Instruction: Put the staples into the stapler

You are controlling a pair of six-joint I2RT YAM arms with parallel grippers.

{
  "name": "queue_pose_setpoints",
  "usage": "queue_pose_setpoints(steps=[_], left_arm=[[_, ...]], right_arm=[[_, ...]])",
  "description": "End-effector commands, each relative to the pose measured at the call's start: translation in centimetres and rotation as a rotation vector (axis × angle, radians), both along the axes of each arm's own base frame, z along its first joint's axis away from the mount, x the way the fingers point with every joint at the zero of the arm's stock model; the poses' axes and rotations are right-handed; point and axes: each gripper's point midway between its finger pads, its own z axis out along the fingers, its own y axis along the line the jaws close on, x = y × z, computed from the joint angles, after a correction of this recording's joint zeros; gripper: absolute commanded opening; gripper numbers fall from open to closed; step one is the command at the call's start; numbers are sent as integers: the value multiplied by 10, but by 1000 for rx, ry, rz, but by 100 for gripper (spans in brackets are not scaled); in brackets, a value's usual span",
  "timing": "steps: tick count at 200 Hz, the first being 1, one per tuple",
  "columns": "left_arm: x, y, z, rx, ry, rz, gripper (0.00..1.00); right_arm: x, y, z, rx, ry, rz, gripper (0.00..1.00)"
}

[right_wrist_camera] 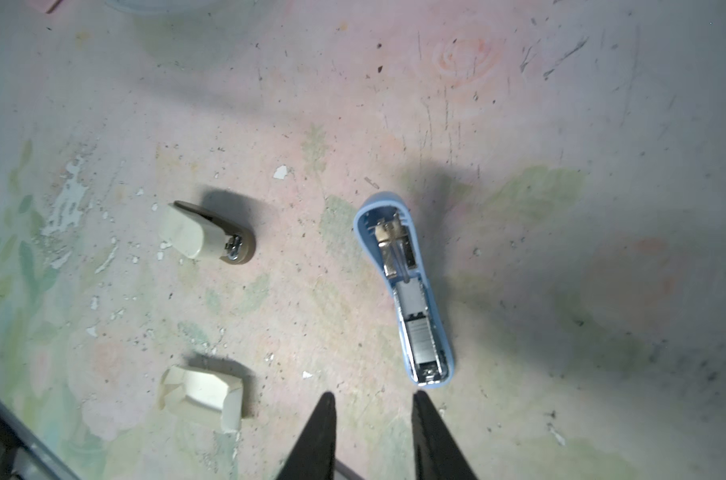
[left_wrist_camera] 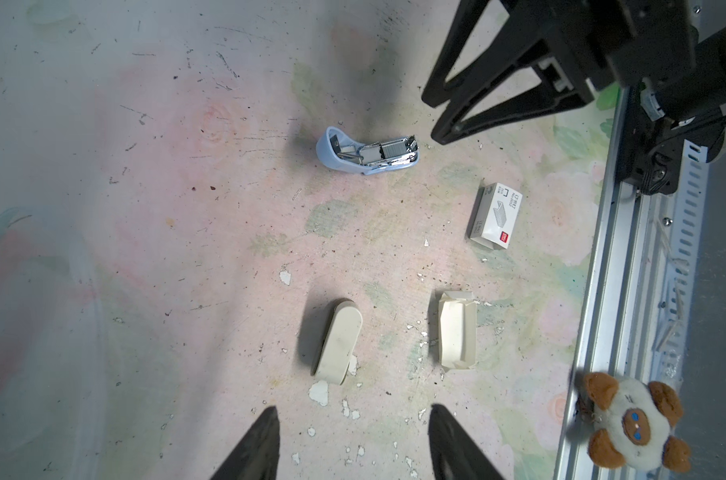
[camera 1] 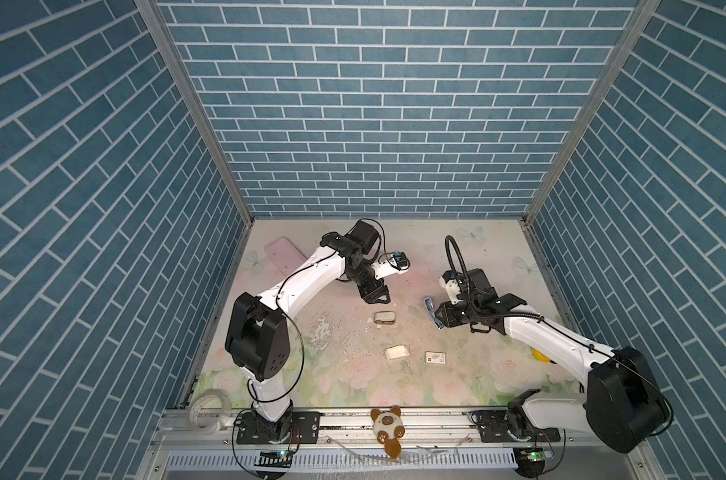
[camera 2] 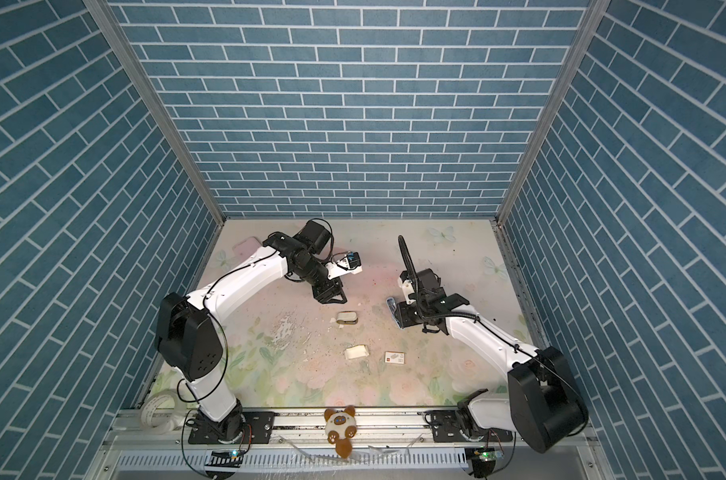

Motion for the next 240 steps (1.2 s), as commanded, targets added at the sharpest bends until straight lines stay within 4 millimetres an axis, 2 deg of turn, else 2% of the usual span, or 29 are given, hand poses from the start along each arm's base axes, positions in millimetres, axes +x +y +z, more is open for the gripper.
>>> queue_pose_setpoints(steps=[1,22,117,172,240], left_arm=[[8,-6,12,-39,-9,17,59],[11,-10,15,-58,8,18,59],[14,-15,18,-73,18,15,59],[13,-16,22,-84,16,10,59],[10,-16,21,-87,26,5,59]], right_arm=[[-21,13,-7,140,143,-51,27],[-25,22,-13,199,191,-56,25],[-20,14,-62,79,284,-106,21],[-15,-5,-74,-55,290,-145,21],[-6,-19,-82,-120,287,-178,21]])
